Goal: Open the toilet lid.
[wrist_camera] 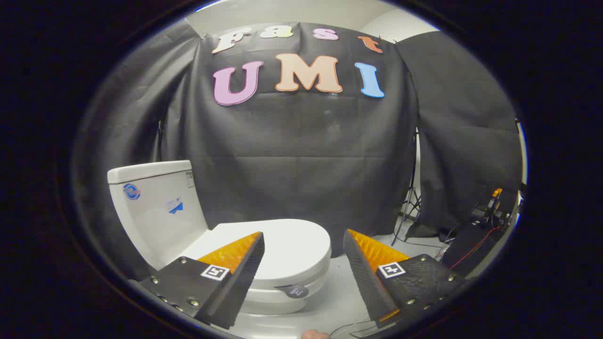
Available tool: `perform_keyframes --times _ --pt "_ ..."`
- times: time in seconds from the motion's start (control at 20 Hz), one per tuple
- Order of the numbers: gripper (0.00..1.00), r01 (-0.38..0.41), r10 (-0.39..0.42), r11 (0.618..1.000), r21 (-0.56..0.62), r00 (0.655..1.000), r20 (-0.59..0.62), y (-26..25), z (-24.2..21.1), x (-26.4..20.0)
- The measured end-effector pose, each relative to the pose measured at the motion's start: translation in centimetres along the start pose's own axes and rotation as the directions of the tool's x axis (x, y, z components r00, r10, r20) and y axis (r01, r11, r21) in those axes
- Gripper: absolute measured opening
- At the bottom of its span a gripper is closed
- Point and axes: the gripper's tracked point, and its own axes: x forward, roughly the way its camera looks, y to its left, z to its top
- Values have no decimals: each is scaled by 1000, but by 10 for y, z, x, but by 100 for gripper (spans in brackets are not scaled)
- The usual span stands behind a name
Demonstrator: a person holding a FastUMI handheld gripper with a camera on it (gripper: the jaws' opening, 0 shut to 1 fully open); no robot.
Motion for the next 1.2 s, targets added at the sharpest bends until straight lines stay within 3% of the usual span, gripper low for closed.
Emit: perform_keyframes --times 0.9,1.2 --pt "99 -3 2 1000 -28 1000 -17 3 -7 4" --pt "99 13 -11 1000 19 998 -64 -9 -21 8"
